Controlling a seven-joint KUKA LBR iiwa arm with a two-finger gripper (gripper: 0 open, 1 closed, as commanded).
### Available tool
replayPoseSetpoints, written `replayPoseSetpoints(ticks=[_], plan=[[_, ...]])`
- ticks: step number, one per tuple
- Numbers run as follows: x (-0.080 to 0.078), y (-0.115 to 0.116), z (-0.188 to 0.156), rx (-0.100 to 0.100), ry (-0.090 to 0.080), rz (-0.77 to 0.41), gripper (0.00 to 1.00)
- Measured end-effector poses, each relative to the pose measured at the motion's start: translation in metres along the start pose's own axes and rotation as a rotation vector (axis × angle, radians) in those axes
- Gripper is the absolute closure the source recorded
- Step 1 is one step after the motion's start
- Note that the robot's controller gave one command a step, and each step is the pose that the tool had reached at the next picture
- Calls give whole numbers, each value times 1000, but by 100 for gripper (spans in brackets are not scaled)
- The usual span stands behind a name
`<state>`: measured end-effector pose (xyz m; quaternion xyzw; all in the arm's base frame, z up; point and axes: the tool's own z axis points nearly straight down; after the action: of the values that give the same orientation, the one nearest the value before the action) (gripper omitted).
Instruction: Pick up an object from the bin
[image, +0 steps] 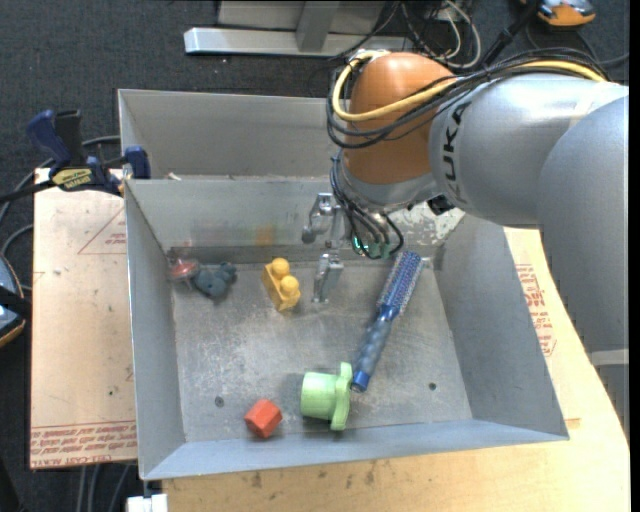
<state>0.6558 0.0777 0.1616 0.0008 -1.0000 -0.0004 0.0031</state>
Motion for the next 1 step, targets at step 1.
replayPoseSetpoints(ticks=[1], plan=[[3, 14, 77, -2, -15, 78, 0]])
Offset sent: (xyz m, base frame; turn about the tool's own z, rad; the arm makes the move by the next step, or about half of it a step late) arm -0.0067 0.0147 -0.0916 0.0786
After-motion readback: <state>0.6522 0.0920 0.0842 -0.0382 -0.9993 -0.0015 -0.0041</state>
